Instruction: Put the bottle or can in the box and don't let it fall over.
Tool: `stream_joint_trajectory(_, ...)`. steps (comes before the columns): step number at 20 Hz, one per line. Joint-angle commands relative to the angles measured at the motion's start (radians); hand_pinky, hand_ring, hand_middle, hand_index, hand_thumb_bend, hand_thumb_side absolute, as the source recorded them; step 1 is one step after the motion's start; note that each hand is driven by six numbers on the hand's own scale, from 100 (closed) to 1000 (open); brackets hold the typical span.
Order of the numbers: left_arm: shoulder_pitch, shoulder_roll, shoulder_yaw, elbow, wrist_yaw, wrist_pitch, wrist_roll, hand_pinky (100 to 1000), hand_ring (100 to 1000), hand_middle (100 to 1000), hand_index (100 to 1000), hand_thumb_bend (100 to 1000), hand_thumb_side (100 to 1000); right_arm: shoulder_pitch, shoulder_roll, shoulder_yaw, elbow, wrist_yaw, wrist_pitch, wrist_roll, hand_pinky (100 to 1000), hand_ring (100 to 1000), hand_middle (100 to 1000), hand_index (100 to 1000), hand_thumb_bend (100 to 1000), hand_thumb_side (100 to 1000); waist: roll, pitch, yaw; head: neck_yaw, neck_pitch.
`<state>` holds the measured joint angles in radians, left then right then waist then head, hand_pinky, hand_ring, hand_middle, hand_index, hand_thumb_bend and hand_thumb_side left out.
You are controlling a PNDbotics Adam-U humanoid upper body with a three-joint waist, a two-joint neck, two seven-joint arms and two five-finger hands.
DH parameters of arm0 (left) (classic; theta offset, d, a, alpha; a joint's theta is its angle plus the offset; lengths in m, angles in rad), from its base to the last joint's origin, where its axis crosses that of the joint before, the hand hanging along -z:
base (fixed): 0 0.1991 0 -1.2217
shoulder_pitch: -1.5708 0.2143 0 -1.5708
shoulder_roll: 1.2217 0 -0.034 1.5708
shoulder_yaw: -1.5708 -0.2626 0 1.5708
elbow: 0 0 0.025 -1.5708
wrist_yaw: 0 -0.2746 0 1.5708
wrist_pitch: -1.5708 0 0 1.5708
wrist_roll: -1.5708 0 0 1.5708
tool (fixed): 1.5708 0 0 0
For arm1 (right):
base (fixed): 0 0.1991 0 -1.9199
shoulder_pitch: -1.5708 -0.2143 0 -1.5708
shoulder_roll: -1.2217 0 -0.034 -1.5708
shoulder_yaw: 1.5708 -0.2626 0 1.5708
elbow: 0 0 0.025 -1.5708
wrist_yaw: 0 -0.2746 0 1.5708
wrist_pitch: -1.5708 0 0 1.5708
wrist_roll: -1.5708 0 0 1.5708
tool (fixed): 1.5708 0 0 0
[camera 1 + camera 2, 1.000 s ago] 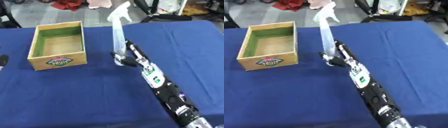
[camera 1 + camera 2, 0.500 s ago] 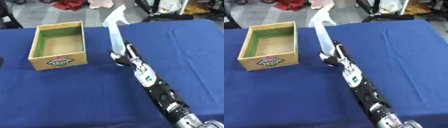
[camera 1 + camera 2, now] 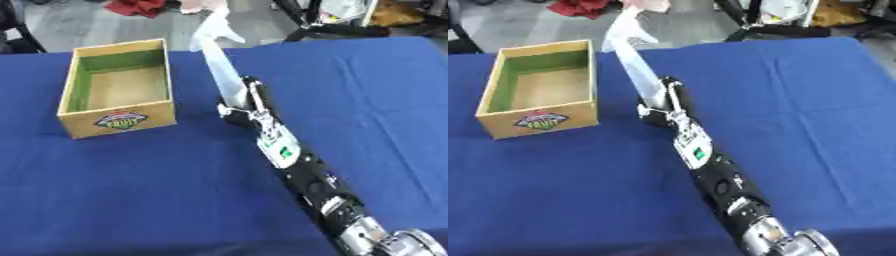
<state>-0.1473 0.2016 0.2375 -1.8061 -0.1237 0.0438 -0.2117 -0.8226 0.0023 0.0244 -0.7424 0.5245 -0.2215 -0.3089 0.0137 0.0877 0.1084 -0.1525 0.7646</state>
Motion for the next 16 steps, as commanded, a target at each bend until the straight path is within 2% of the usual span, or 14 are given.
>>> stream_joint_trajectory(1, -0.017, 0.011, -0.002, -0.014, 0.002, 0.001, -0.001, 845, 767, 850, 954, 659, 654, -0.051, -0.024, -0.003, -0.048, -0.026, -0.001, -0.005, 880, 802, 719, 358, 100, 100, 0.001, -0.008, 0.008, -0.012, 0.005)
stream_joint_trajectory(8, -0.033, 0.009, -0.013, -0.014, 0.006, -0.001, -0.011, 845, 767, 849, 954, 660, 653, -0.124, -0.014, 0.007, -0.072, -0.077, 0.004, 0.028, 895, 818, 729, 353, 100, 100, 0.004, 0.002, 0.051, -0.054, 0.005)
stream_joint_trajectory(16, -0.072, -0.001, -0.035, -0.005, 0.015, -0.005, -0.032, 845, 766, 849, 953, 663, 651, -0.205, 0.059, 0.013, -0.078, -0.087, -0.027, 0.073, 914, 832, 744, 346, 100, 100, 0.001, 0.024, 0.138, -0.141, 0.005)
